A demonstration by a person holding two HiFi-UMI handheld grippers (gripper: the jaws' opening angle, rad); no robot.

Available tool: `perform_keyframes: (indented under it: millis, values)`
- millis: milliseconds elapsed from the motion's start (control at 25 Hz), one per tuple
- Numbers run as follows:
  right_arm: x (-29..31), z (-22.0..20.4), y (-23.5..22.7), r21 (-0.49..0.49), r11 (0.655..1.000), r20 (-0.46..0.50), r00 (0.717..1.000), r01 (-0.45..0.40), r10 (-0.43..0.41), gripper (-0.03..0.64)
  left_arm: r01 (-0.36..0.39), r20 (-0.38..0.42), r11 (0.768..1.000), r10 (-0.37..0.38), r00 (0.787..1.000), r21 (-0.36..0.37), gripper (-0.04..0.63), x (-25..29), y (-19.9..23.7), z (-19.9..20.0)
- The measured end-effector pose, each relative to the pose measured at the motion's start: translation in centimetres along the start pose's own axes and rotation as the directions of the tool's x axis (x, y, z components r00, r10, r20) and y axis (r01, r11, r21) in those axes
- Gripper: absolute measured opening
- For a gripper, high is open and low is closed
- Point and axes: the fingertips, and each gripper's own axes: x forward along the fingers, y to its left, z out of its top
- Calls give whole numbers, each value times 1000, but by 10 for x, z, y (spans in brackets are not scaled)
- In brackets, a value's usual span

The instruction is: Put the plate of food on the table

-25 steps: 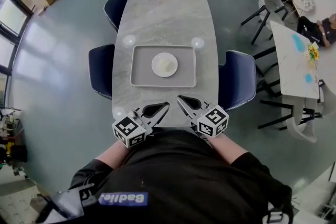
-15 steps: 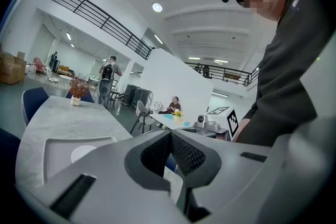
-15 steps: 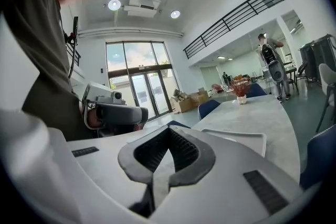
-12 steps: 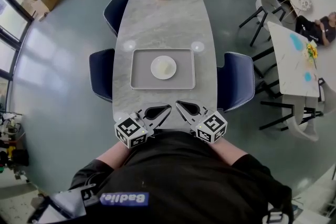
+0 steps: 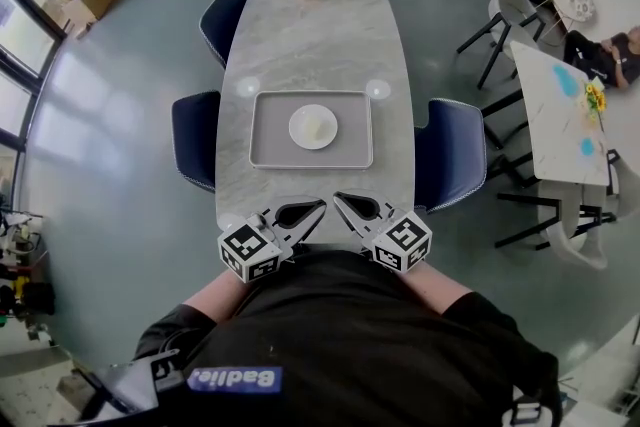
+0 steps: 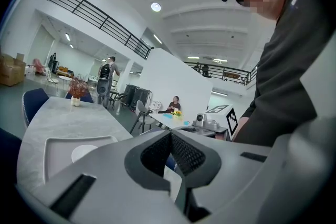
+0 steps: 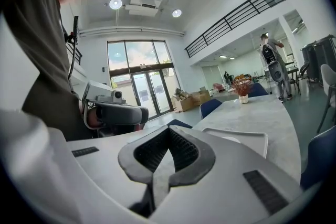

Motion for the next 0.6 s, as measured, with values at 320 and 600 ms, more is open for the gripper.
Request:
perform_keyframes:
  millis: [320, 600]
  values:
    - [0, -6, 1, -5, 1000, -22, 1000, 3, -3, 11, 3, 0, 1000, -3, 1000, -11, 6, 1, -2, -1]
    - [1, -9, 1, -2, 1000, -30, 1000, 8, -8, 11, 1, 4, 1000, -1, 1000, -11, 6, -2, -1, -4]
